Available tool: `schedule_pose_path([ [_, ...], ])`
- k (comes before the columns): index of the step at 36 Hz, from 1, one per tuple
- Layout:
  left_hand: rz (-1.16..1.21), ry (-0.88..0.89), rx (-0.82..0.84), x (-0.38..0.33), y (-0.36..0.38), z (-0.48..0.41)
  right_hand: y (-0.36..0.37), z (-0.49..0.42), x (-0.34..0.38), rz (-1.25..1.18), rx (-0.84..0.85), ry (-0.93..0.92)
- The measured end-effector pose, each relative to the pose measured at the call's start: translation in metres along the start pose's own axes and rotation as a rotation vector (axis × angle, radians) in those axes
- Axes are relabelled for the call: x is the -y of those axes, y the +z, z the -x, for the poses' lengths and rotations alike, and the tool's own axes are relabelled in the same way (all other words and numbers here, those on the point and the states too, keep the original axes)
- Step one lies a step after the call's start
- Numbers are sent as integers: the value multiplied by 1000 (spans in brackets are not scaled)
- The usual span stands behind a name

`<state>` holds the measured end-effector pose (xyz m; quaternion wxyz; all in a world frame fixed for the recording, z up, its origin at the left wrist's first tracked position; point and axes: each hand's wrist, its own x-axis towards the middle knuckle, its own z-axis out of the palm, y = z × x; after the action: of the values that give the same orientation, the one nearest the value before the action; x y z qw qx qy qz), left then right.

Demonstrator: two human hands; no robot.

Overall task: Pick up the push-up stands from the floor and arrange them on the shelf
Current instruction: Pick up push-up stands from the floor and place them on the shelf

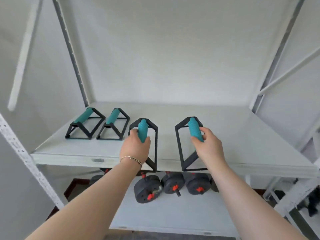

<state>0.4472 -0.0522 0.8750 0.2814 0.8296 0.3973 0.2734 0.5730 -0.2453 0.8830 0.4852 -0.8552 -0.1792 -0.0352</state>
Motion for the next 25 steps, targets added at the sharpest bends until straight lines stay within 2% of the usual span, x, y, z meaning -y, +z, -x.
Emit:
schedule_pose_path([
  [13, -19, -8, 191, -10, 66, -165, 96, -128, 11, 45, 3, 163],
  [19, -12, -64, 343, -6, 89, -201, 119, -156, 2, 47, -3, 234],
  [25, 11, -64, 368, -6, 98, -211, 124, -170, -3, 90, 33, 250],
])
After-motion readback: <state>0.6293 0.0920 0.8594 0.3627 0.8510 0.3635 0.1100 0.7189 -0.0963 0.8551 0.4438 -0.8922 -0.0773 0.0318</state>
